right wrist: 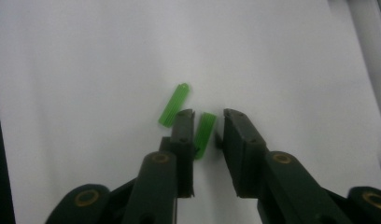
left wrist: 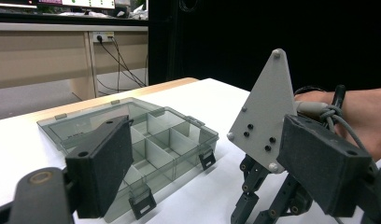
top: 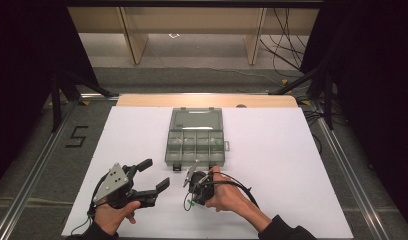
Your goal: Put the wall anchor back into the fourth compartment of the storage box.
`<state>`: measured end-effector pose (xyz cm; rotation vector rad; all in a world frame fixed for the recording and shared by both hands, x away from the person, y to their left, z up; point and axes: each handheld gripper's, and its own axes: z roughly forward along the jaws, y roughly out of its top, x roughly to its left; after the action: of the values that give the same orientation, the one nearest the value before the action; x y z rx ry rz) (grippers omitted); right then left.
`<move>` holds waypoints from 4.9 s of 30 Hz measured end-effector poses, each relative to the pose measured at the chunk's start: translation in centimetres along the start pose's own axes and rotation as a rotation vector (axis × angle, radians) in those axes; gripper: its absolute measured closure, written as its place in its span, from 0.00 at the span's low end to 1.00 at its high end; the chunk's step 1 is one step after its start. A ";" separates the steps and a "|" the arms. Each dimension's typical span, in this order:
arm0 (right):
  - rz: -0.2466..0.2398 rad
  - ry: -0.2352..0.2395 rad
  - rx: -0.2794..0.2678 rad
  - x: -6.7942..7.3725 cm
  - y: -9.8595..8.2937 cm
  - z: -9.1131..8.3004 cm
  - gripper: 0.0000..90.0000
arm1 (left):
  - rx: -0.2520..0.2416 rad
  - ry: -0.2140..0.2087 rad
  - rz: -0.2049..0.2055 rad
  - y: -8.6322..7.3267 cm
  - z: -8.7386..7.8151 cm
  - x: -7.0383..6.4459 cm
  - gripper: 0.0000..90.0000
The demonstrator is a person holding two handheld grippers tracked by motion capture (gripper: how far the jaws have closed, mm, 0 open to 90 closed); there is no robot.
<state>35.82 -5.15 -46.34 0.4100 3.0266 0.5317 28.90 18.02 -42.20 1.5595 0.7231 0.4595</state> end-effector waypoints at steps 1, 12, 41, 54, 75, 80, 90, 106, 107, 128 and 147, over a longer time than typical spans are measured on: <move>0.000 0.000 0.000 0.0 0.0 0.0 0.85 | 0.000 0.000 0.000 0.0 0.0 0.0 0.19; -0.026 0.009 0.000 -0.1 0.0 0.0 0.94 | 0.000 0.000 0.000 0.0 0.0 0.0 0.19; 0.046 -0.089 -0.132 -3.8 0.0 -4.9 0.94 | -0.001 -0.002 0.004 0.0 0.0 0.0 0.19; 0.057 -0.132 -0.163 -5.3 0.0 -6.0 0.94 | 0.000 0.001 0.001 0.0 0.0 0.0 0.19; 0.158 -0.191 -0.183 -10.2 -0.8 -7.1 0.94 | 0.002 -0.001 0.007 0.0 0.0 0.1 0.19; 0.180 -0.212 -0.181 -11.6 -0.8 -7.3 0.94 | 0.003 -0.002 0.007 0.0 0.0 0.1 0.19; 0.236 -0.231 -0.164 -14.2 -0.3 -6.8 0.94 | 0.003 -0.001 0.006 0.0 0.0 0.1 0.19; 0.307 -0.246 -0.136 -16.6 0.2 -5.3 0.94 | 0.004 0.003 -0.004 -0.1 0.0 0.1 0.19; 0.307 -0.249 -0.133 -16.8 0.1 -5.3 0.94 | 0.004 0.004 -0.004 -0.1 0.0 0.1 0.19; 0.336 -0.267 -0.154 -16.6 0.5 -5.1 0.64 | 0.004 0.003 -0.003 -0.1 0.0 0.1 0.19; 0.249 -0.229 -0.290 -8.4 0.4 -7.9 0.35 | 0.007 0.006 -0.001 -0.1 0.1 0.1 0.19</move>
<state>43.30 -9.57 -38.84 0.7729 2.6415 0.8582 28.99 18.02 -42.32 1.5647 0.7310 0.4615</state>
